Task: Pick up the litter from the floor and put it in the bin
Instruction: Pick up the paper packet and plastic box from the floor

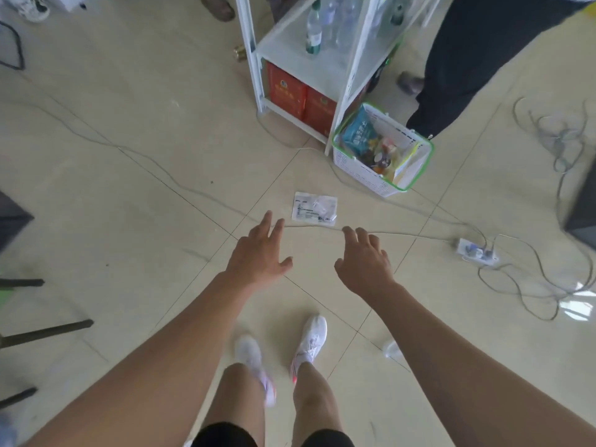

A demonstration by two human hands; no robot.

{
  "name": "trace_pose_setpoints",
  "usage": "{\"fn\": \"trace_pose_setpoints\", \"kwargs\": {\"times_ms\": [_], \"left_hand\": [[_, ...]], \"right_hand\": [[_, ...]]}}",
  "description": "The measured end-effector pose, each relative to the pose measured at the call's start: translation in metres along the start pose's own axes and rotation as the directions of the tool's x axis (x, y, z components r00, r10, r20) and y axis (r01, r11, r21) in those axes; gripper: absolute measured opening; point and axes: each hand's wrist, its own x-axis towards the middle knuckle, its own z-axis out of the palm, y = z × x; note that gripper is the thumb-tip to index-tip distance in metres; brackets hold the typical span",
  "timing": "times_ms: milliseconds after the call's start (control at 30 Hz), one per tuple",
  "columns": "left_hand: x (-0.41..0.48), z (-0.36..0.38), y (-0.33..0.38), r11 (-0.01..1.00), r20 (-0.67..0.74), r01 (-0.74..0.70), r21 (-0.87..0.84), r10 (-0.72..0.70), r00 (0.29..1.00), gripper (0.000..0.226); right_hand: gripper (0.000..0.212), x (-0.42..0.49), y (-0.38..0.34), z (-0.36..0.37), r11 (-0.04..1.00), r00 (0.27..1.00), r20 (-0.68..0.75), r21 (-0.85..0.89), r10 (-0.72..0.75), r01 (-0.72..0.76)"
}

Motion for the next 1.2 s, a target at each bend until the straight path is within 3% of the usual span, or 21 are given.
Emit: {"fn": "trace_pose_setpoints", "kwargs": {"times_ms": [200,400,567,767,933,1033,1100,1200], "left_hand": [[0.118,0.005,-0.039,1.0,0.031,-0.015,-0.005,0.015,0.999,0.085],[0.259,0.076,-0.087,0.998,0.122,-0.038,0.057,0.031,0.992,0.088],[0.364,0.145,-0.115,0.995,0.217,-0.077,0.064,0.061,0.974,0.09],[0.492,0.259,-0.127,0.997,0.299,-0.048,0.055,0.029,0.954,0.09],[0.625,0.358,-0.13,0.994,0.197,-0.035,0.1,0.014,0.98,0.082],[0.695,0.4,-0.129,0.991,0.108,-0.045,0.124,0.032,0.994,0.093],[0.722,0.418,-0.129,0.984,0.059,-0.053,0.168,0.043,0.997,0.105],[0.737,0.437,-0.129,0.972,0.001,-0.006,0.234,0.006,1.0,0.1]], "right_hand": [[0.069,0.112,-0.009,0.001,1.0,0.996,0.09,-0.018,0.02,-0.018],[0.076,0.241,0.0,0.044,0.995,0.991,0.095,-0.036,0.096,-0.093],[0.076,0.353,0.008,0.108,0.992,0.982,0.141,-0.029,0.128,-0.125],[0.076,0.481,0.054,0.233,0.981,0.958,0.219,0.017,0.185,-0.194],[0.083,0.589,0.101,0.341,0.988,0.981,0.136,0.041,0.14,-0.146],[0.095,0.636,0.121,0.391,0.996,0.992,0.087,0.016,0.092,-0.093],[0.097,0.654,0.13,0.412,0.996,0.995,0.067,0.029,0.08,-0.082],[0.097,0.667,0.136,0.43,0.995,0.995,0.062,0.06,0.074,-0.077]]}}
